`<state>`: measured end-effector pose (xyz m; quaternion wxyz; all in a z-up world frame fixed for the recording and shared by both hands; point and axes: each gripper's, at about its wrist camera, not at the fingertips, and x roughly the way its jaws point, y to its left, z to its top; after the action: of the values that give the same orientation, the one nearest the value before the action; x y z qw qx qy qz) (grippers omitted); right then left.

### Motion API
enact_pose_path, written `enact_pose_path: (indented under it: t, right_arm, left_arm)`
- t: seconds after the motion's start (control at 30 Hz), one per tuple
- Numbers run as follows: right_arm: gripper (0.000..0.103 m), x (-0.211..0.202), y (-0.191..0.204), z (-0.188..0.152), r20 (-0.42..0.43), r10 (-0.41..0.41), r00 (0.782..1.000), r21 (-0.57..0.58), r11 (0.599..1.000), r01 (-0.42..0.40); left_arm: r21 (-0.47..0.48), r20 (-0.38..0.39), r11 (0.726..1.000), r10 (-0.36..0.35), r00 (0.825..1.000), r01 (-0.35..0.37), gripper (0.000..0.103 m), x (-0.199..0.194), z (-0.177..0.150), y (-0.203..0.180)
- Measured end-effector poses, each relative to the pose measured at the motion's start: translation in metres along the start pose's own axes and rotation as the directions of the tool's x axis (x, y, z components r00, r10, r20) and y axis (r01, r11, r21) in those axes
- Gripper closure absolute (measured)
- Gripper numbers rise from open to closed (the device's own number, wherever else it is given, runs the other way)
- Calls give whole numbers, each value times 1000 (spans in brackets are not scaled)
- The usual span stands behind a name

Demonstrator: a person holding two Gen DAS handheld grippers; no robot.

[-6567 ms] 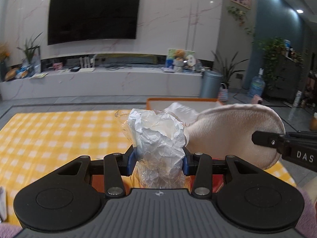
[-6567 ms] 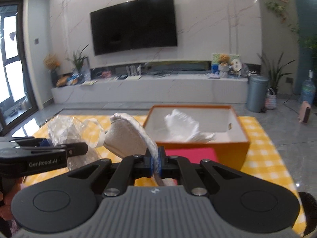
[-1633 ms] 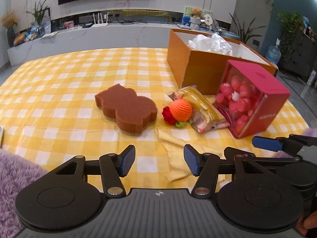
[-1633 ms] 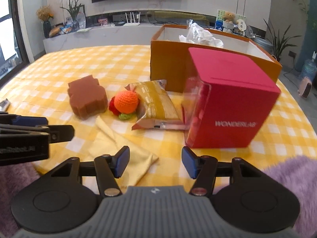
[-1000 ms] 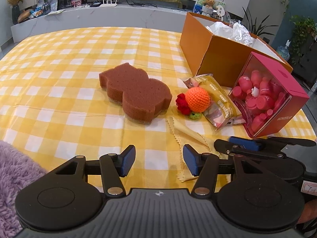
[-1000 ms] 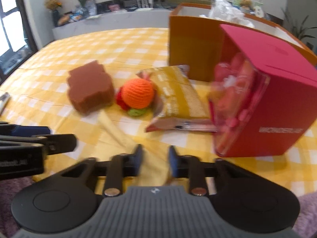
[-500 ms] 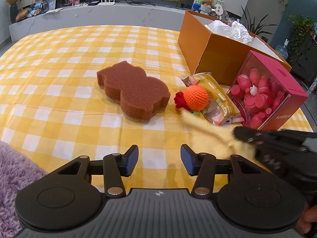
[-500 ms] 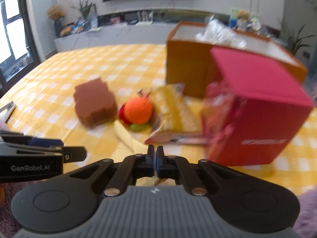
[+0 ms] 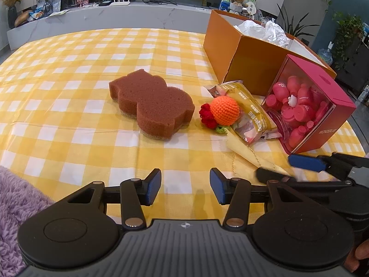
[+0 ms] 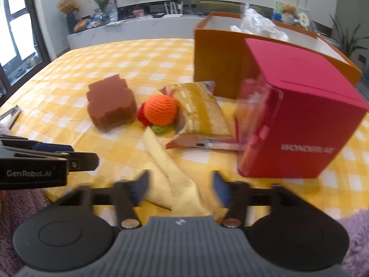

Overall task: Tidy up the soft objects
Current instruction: 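Lift the yellow cloth with the right gripper while the left gripper approaches the orange crocheted ball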

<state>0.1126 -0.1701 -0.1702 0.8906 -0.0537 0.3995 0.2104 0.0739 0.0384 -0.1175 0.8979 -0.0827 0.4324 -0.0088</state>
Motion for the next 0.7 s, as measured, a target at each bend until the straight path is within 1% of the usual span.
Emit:
enact_pose_path:
  t: [0.07, 0.17, 0.23, 0.27, 0.3, 0.33, 0.37, 0.43, 0.47, 0.5, 0.53, 0.6, 0.7]
  right_arm:
    - [27, 5, 4, 0, -8, 10, 1000, -17, 1000, -10]
    - [26, 16, 8, -2, -49, 37, 998, -19, 999, -38]
    - [27, 19, 12, -4, -53, 41, 998, -36, 998, -43]
    - [31, 19, 16, -6, -52, 32, 998, -60, 998, -35]
    - [40, 19, 20, -7, -47, 15, 999, -88, 996, -19]
    - [45, 18, 23, -9, -31, 7, 999, -111, 994, -11]
    - [52, 17, 24, -10, -28, 18, 999, -118, 993, -21]
    - [60, 15, 26, -11, -21, 24, 1000, -134, 991, -26]
    - [69, 14, 26, -12, -18, 27, 999, -137, 990, -30]
    - [82, 13, 27, -12, -15, 33, 999, -138, 990, -34]
    - [90, 13, 27, -12, -12, 32, 999, -140, 990, -34]
    - [94, 12, 26, -12, -12, 28, 1000, -138, 990, -30]
    - [96, 9, 22, -10, -8, 39, 999, -107, 994, -39]
  left_arm:
    - [0, 2, 1000, 5, 1000, -5, 50, 0, 0, 0]
    - [6, 5, 1000, 6, 1000, -6, 50, -1, 0, 0]
    - [6, 5, 1000, 4, 1000, -4, 50, -1, 0, 1]
    - [5, 6, 1000, 4, 1000, -4, 50, -1, 0, 1]
    - [6, 8, 1000, 6, 1000, -6, 50, -1, 0, 1]
    - [10, 11, 1000, 7, 1000, -7, 50, -1, 0, 0]
    - [14, 14, 1000, 8, 1000, -8, 50, -1, -1, 0]
    - [23, 17, 1000, 11, 1000, -11, 50, -1, -1, -1]
    - [25, 18, 1000, 11, 1000, -12, 50, -1, -1, -1]
    - [26, 19, 1000, 11, 1000, -12, 50, -2, -1, -1]
    - [28, 21, 1000, 12, 1000, -13, 50, -2, -1, -1]
    - [34, 29, 999, 15, 999, -16, 50, -3, -2, -2]
    - [49, 39, 999, 10, 999, -11, 50, -5, -1, -3]
